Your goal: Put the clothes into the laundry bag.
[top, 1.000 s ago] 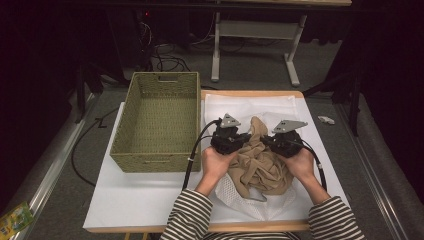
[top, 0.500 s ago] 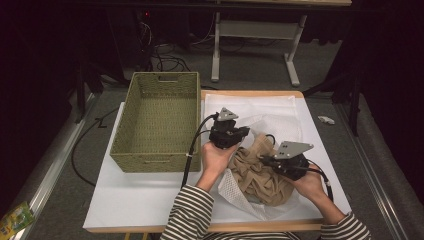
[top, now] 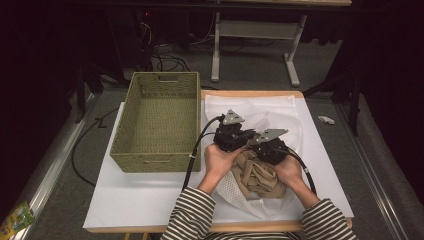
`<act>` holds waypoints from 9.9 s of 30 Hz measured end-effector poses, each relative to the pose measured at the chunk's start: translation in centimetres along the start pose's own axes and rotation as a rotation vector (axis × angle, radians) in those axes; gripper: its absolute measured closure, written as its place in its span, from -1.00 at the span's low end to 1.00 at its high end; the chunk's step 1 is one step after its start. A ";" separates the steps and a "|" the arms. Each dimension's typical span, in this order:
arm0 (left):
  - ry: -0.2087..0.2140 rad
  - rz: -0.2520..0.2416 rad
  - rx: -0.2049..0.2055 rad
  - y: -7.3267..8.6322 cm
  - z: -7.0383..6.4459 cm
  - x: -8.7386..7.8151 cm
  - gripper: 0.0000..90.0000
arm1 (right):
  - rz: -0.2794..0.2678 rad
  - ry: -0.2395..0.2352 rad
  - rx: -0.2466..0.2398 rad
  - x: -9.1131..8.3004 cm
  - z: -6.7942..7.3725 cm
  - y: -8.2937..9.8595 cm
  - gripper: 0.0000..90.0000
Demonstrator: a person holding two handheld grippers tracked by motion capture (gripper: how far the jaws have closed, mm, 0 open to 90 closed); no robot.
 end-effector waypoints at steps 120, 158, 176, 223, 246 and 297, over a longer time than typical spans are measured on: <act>-0.011 0.016 0.034 1.7 -0.3 -0.2 0.98 | -0.199 0.215 0.171 -8.0 -5.2 4.1 -0.11; 0.003 -0.016 0.034 1.1 -0.6 -1.3 0.98 | -0.167 0.181 0.111 -4.8 -4.4 2.1 0.06; 0.000 0.005 0.042 1.2 -0.7 -0.8 0.98 | -0.039 -0.023 0.000 -3.8 1.5 5.8 -0.27; 0.032 -0.013 0.046 1.4 -1.5 -0.8 0.97 | -0.163 0.160 0.023 -5.9 -2.5 3.9 0.33; 0.035 -0.019 0.044 1.3 -1.5 -0.8 0.97 | 0.081 0.215 0.204 0.2 -6.2 8.0 0.17; 0.012 -0.037 0.048 1.2 -1.1 -1.3 0.97 | -0.150 0.081 -0.010 -9.1 -0.6 7.9 0.73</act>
Point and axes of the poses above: each handheld gripper's, and its own axes: x roughly forward along the jaws, y roughly out of its underside, z roughly to its left, the point moved 8 cm from there along x, roughly forward along the jaws, and after that the axes turned 2 degrees about -x, right-handed, at the moved point
